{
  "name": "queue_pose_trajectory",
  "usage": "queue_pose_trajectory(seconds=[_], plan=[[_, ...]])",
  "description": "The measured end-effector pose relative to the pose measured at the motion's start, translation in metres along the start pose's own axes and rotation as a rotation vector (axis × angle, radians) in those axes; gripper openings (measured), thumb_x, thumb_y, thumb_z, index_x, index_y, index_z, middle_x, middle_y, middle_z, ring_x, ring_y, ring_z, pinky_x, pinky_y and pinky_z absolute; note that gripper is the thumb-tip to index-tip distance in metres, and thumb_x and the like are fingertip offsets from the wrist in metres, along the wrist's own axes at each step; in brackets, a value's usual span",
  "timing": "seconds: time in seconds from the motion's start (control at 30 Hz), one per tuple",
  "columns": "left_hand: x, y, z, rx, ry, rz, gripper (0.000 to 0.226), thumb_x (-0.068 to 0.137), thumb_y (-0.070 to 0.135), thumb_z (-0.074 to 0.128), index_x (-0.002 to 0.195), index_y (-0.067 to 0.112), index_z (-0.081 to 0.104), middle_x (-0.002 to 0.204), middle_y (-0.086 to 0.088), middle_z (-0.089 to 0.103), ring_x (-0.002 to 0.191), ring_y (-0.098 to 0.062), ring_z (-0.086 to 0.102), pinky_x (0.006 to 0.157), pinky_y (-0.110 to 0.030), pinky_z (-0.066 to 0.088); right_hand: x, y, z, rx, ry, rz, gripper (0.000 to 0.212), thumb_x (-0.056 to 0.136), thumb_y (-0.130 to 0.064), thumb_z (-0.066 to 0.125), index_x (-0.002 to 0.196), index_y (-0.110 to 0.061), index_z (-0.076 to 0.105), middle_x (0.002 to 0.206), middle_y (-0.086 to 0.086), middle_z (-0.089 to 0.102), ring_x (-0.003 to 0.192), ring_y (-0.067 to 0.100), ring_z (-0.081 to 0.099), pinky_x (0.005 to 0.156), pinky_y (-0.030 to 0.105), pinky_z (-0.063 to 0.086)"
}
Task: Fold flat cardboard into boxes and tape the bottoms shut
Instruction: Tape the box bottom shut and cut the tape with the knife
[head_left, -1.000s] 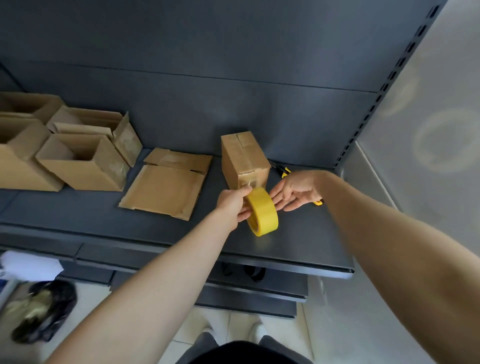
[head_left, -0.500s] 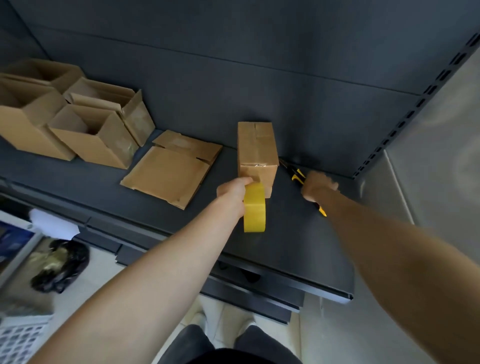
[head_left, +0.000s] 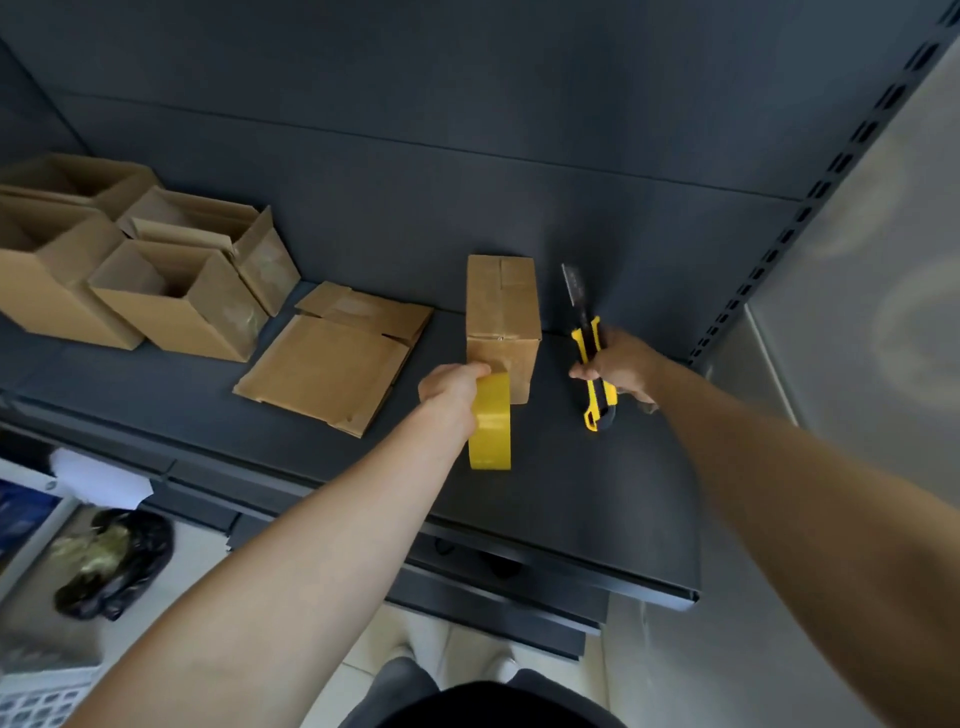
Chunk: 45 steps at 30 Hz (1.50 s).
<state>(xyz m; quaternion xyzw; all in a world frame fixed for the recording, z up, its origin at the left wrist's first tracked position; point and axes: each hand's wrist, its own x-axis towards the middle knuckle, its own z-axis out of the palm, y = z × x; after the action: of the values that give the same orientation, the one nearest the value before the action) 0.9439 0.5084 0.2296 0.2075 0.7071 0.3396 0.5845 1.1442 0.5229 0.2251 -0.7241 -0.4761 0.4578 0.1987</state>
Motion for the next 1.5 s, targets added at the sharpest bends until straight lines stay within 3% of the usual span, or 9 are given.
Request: queue_pose_trajectory(seconds=[0.13, 0.3, 0.47, 0.63, 0.8, 0.97, 1.1, 1.3, 1.5], plan=[[0.001, 0.003, -0.003, 0.036, -0.011, -0.019, 0.022, 0.078, 0.020, 0.077, 0.090, 0.015, 0.059, 0.090, -0.009, 0.060, 0.090, -0.028, 0.060, 0.086, -0.041, 0.052, -0.008, 0.002, -0.003, 0.153, -0.034, -0.083, 0.014, 0.085, -0.007, 0.068, 0.087, -0.017, 0.058, 0.096, 0.010, 0.066, 0.100, 0.021, 0.059, 0.092, 0.038, 0.043], [0.001, 0.008, -0.007, 0.073, -0.050, -0.051, 0.027, 0.076, 0.018, 0.078, 0.096, 0.012, 0.061, 0.099, -0.012, 0.063, 0.095, -0.031, 0.063, 0.087, -0.047, 0.053, -0.015, 0.001, -0.005, 0.159, -0.070, -0.139, 0.011, 0.092, -0.018, 0.062, 0.094, -0.026, 0.056, 0.090, 0.003, 0.069, 0.091, 0.014, 0.060, 0.076, 0.030, 0.042], [0.004, 0.010, -0.009, 0.103, -0.060, -0.008, 0.025, 0.078, 0.020, 0.077, 0.095, 0.015, 0.059, 0.096, -0.009, 0.059, 0.092, -0.028, 0.060, 0.082, -0.041, 0.052, -0.018, -0.009, 0.000, -0.089, 0.073, -0.267, 0.016, 0.088, -0.015, 0.065, 0.080, -0.026, 0.055, 0.079, -0.003, 0.060, 0.079, 0.014, 0.057, 0.073, 0.029, 0.045], [0.007, 0.010, -0.009, 0.118, -0.086, 0.038, 0.028, 0.078, 0.016, 0.076, 0.101, 0.013, 0.061, 0.097, -0.010, 0.061, 0.091, -0.028, 0.060, 0.081, -0.040, 0.052, -0.026, -0.015, 0.006, -0.439, 0.018, -0.348, 0.018, 0.090, -0.026, 0.061, 0.107, -0.030, 0.053, 0.084, -0.008, 0.056, 0.077, 0.009, 0.054, 0.066, 0.025, 0.039], [0.011, 0.011, -0.010, 0.084, -0.122, 0.024, 0.026, 0.078, 0.010, 0.077, 0.097, 0.010, 0.059, 0.106, -0.016, 0.064, 0.097, -0.032, 0.064, 0.088, -0.048, 0.053, -0.029, -0.011, 0.014, -0.724, -0.027, -0.278, 0.013, 0.093, -0.027, 0.056, 0.101, -0.030, 0.046, 0.088, -0.002, 0.056, 0.076, 0.014, 0.054, 0.067, 0.031, 0.042], [0.016, 0.011, -0.013, 0.083, -0.137, -0.012, 0.032, 0.076, 0.014, 0.079, 0.100, 0.008, 0.060, 0.107, -0.015, 0.064, 0.099, -0.031, 0.063, 0.090, -0.048, 0.053, -0.024, -0.005, 0.030, -0.852, -0.016, -0.210, 0.020, 0.094, -0.025, 0.052, 0.112, -0.021, 0.047, 0.090, 0.003, 0.054, 0.082, 0.024, 0.058, 0.067, 0.034, 0.046], [0.017, 0.014, -0.013, 0.042, -0.169, -0.063, 0.038, 0.075, 0.013, 0.080, 0.108, 0.003, 0.063, 0.095, -0.014, 0.066, 0.081, -0.027, 0.066, 0.069, -0.039, 0.056, -0.018, -0.003, 0.040, -0.862, 0.032, -0.194, 0.022, 0.095, -0.018, 0.050, 0.116, -0.018, 0.045, 0.087, 0.004, 0.052, 0.080, 0.025, 0.058, 0.065, 0.035, 0.047], [0.024, 0.021, -0.016, 0.133, -0.205, -0.080, 0.036, 0.074, 0.014, 0.079, 0.106, 0.004, 0.066, 0.099, -0.015, 0.068, 0.088, -0.029, 0.067, 0.079, -0.042, 0.056, -0.008, 0.005, 0.048, -0.907, 0.064, -0.124, 0.031, 0.094, -0.012, 0.048, 0.123, -0.020, 0.042, 0.094, 0.006, 0.054, 0.086, 0.027, 0.057, 0.075, 0.039, 0.045], [0.036, 0.014, -0.037, 0.236, -0.228, -0.119, 0.033, 0.076, 0.017, 0.078, 0.105, 0.007, 0.066, 0.104, -0.017, 0.066, 0.100, -0.034, 0.064, 0.092, -0.050, 0.051, -0.001, 0.029, 0.051, -1.081, 0.045, -0.071, 0.042, 0.090, -0.011, 0.050, 0.130, -0.019, 0.040, 0.127, 0.009, 0.049, 0.121, 0.030, 0.042, 0.095, 0.046, 0.039]])
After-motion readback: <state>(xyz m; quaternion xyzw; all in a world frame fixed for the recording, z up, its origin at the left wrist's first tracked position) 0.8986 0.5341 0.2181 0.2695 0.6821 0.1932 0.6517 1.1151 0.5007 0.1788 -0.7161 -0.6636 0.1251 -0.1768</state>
